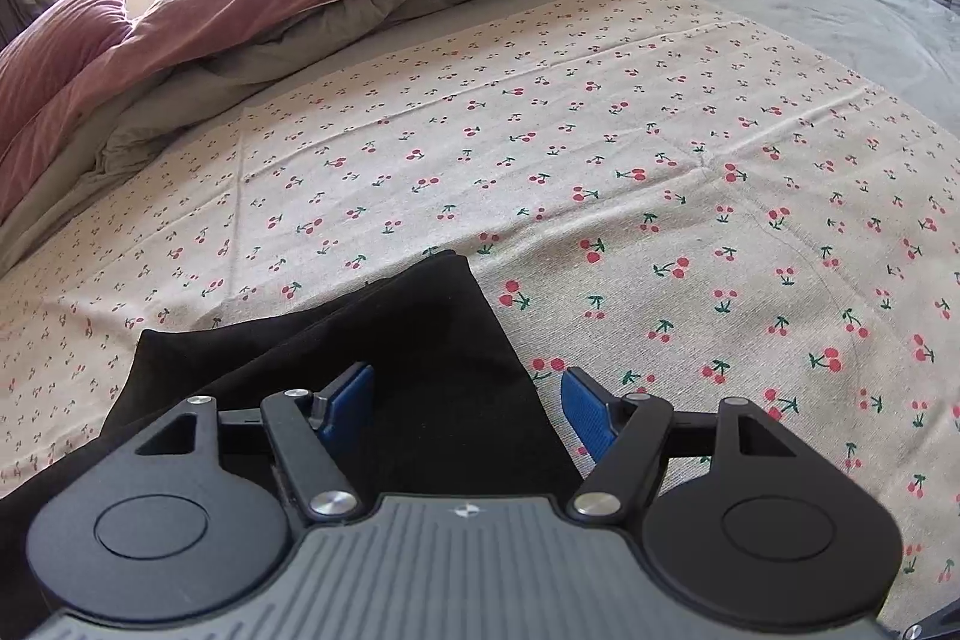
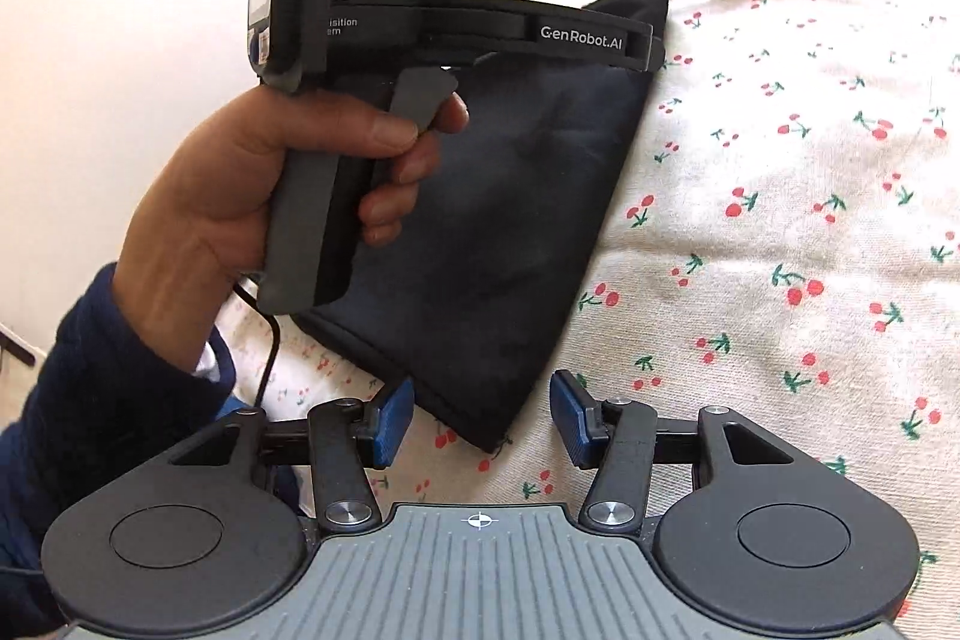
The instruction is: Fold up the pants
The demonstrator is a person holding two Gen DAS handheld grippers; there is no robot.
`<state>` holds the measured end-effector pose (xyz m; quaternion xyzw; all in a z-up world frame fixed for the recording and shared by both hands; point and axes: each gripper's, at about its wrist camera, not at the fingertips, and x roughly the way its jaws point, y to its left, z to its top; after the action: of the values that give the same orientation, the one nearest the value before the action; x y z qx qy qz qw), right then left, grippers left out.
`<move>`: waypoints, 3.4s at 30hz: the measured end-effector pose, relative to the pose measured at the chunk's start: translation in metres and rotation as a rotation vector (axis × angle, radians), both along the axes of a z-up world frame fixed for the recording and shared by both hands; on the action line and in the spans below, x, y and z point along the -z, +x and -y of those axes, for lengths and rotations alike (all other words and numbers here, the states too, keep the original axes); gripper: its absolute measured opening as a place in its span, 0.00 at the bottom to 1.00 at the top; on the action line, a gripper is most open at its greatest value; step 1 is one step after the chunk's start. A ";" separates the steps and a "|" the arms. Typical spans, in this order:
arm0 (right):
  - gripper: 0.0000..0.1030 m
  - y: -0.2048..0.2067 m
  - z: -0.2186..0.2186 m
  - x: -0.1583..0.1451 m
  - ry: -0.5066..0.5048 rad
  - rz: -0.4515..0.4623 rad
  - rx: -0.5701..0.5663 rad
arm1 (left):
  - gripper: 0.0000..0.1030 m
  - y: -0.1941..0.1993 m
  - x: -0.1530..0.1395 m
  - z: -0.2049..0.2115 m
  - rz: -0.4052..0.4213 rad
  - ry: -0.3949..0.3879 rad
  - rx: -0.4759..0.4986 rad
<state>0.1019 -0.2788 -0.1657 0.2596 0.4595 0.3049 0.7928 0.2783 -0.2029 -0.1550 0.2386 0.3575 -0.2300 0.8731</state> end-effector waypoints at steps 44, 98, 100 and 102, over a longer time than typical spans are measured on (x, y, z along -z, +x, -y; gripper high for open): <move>0.12 -0.047 0.147 -0.029 0.062 0.048 0.539 | 0.08 0.028 -0.053 0.109 -0.085 -0.466 -0.235; 0.09 -0.093 0.029 -0.118 -0.332 0.596 0.317 | 0.10 0.008 -0.095 -0.001 -0.233 -0.603 -0.191; 0.09 -0.090 0.004 -0.121 -0.368 0.620 0.280 | 0.09 0.011 -0.093 -0.031 -0.233 -0.643 -0.211; 0.09 -0.084 -0.021 -0.120 -0.391 0.627 0.248 | 0.09 0.017 -0.088 -0.061 -0.240 -0.677 -0.236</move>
<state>0.0183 -0.2580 -0.0452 0.0512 0.2094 0.1781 0.9601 0.2952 -0.1423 -0.0674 -0.1348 0.3861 -0.2590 0.8750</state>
